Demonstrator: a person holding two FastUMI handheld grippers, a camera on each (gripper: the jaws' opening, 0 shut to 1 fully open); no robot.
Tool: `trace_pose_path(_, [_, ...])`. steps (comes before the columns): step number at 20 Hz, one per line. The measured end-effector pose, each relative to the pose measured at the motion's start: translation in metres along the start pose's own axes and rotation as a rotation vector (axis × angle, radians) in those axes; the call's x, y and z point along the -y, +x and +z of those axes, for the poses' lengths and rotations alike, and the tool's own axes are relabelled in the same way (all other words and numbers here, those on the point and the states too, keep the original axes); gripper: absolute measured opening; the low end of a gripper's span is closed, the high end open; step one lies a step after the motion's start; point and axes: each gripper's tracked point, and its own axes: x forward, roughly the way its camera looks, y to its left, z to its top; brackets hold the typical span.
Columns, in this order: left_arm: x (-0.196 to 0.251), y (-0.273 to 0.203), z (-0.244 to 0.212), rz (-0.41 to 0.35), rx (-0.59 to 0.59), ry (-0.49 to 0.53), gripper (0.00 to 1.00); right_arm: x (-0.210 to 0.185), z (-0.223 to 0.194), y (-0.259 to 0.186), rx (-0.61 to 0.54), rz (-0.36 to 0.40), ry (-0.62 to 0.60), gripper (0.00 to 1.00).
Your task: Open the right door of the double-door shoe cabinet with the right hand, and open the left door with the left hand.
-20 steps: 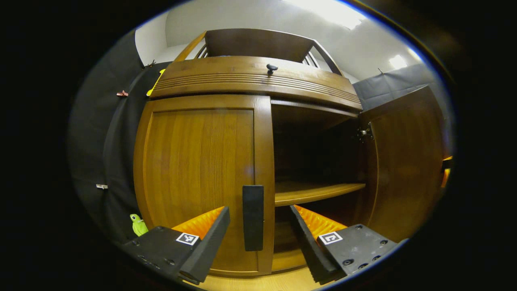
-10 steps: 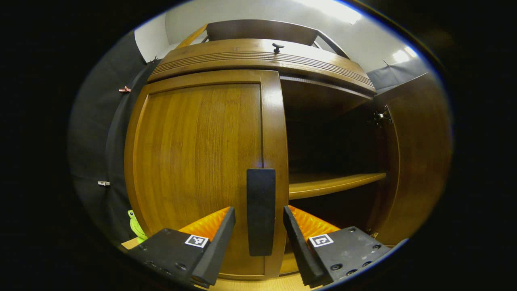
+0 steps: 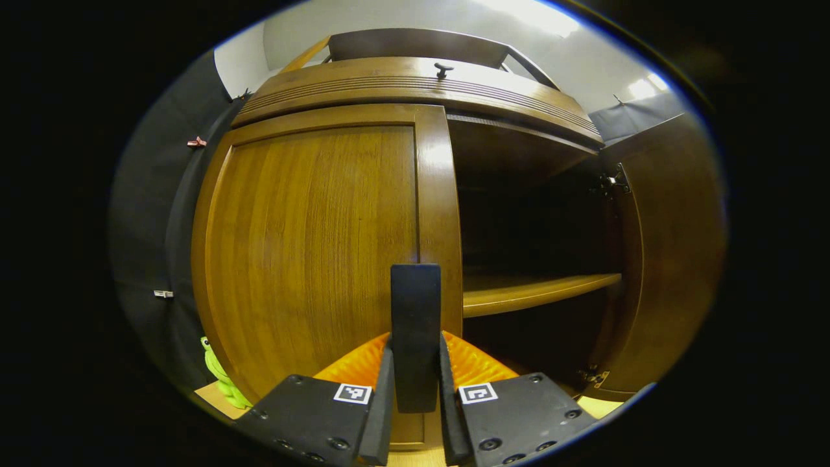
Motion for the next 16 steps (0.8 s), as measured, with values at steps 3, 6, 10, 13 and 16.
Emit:
trace_pose_path(3, [0.000, -0.003, -0.002, -0.016, -0.018, -0.012, 0.33, 0.001, 0.000, -0.001, -0.001, -0.011, 0.001, 0.97])
trace_pose_path(6, [0.000, -0.005, -0.001, -0.033, -0.028, -0.015, 0.32, 0.002, 0.002, -0.004, -0.002, -0.021, 0.007, 0.96])
trace_pose_path(10, [0.001, -0.013, 0.002, -0.056, -0.040, -0.020, 0.30, -0.003, 0.002, -0.009, -0.009, -0.019, 0.007, 0.96])
trace_pose_path(13, [-0.001, -0.026, 0.000, -0.067, -0.050, -0.016, 0.30, -0.011, 0.007, -0.014, -0.002, -0.010, 0.005, 0.96])
trace_pose_path(16, [-0.003, -0.039, 0.001, -0.084, -0.058, -0.020, 0.30, -0.019, 0.011, -0.017, 0.002, 0.003, 0.000, 0.96])
